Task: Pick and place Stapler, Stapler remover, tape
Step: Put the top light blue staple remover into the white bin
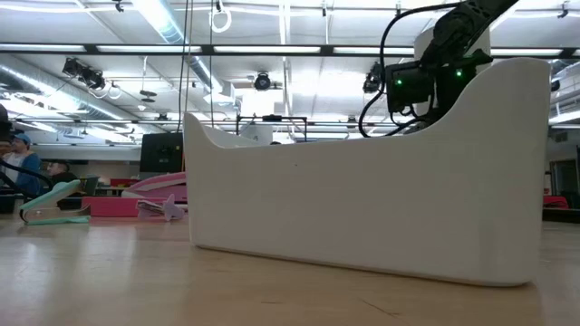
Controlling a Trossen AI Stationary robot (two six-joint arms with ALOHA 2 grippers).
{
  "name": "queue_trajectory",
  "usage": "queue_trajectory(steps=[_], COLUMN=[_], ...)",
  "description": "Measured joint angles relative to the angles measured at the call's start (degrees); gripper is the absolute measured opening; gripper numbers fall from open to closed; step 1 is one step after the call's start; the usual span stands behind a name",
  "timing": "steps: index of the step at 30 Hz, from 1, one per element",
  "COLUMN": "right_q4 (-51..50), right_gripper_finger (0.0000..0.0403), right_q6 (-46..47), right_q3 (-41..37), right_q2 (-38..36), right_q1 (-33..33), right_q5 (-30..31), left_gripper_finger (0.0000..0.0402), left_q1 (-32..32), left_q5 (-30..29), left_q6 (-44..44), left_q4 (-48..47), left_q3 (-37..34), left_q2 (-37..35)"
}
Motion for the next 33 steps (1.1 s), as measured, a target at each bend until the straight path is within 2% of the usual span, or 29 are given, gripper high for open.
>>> queue_trajectory(steps=[11, 16, 33], right_q4=[1.57, 1.63, 3.69], right_gripper_finger=[0.0149, 0.0138, 0.0121], right_q6=[-0.06, -0.17, -0.39], right_q3=[0.00, -0.01, -1.07], right_q2=[3.21, 3.23, 3.25], right_q1=[-1.81, -2.46, -3.02], right_q5=[0.81, 2.42, 1.71], left_gripper_finger=[0.0034, 0.0034, 0.0034], left_q1=[-0.01, -0.01, -0.01], left_q5=[0.02, 0.01, 0.02], left_q6=[0.00, 0.00, 0.00], left_q4=[0.01, 0.00, -0.01], left_q3=[0.00, 0.00, 0.00], left_q2=[-0.02, -0.01, 0.00])
